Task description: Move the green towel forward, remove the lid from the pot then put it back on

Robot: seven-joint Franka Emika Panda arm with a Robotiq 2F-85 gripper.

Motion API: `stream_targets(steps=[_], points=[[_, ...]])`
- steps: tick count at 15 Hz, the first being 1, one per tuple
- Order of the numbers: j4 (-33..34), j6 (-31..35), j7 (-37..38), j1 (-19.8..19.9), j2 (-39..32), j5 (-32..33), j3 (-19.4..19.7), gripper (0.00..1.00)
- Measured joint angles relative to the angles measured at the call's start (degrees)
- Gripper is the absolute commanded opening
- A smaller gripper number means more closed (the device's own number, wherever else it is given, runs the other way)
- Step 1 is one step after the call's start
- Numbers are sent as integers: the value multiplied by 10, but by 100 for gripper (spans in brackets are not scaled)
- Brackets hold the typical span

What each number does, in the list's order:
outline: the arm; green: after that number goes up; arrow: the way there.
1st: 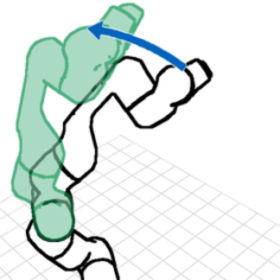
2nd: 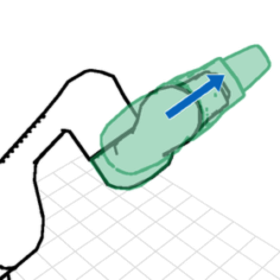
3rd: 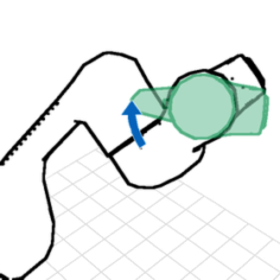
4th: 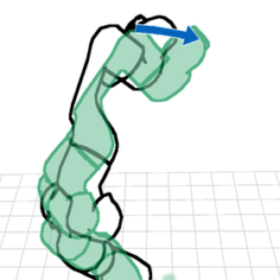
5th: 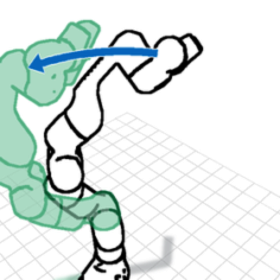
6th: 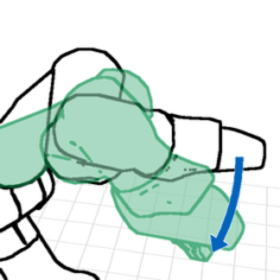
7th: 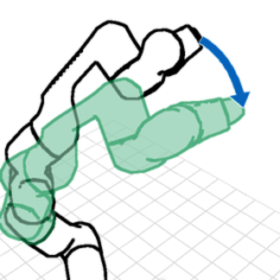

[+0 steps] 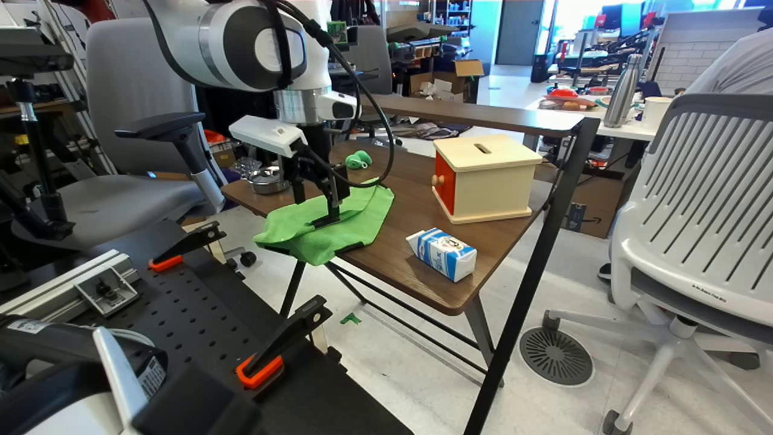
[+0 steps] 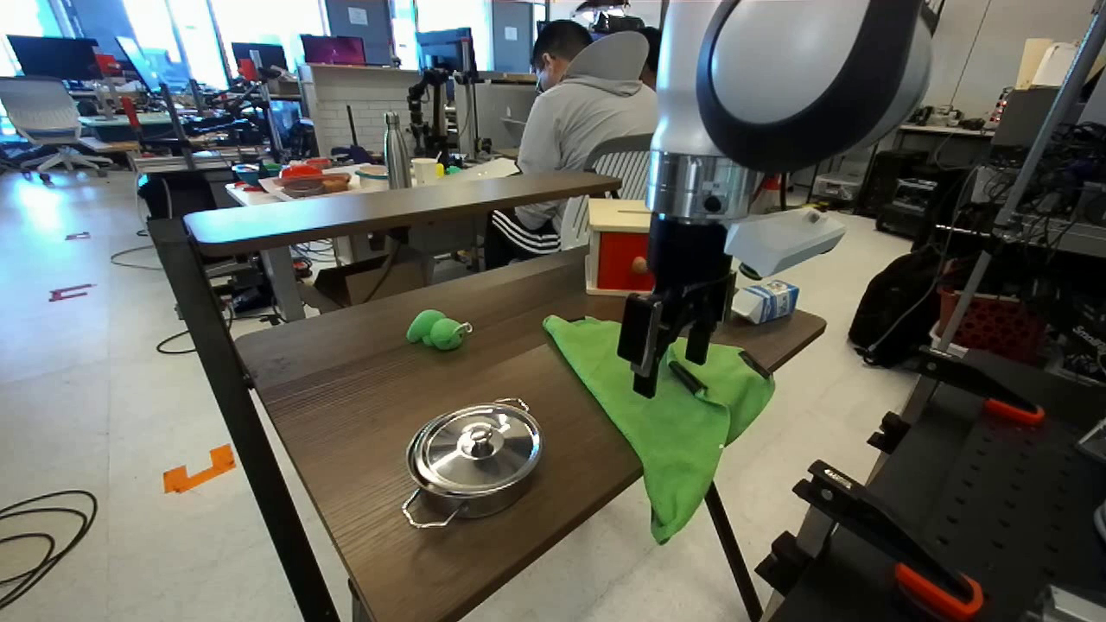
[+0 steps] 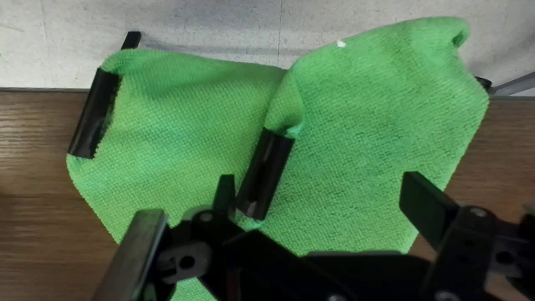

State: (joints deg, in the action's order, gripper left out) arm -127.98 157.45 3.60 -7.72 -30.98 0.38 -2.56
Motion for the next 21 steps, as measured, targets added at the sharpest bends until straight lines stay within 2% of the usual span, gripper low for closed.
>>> stream_targets(steps=[12, 21], points=[[84, -1, 17, 0, -73, 0, 18, 100], [182, -15, 52, -16, -143, 0, 37, 100]])
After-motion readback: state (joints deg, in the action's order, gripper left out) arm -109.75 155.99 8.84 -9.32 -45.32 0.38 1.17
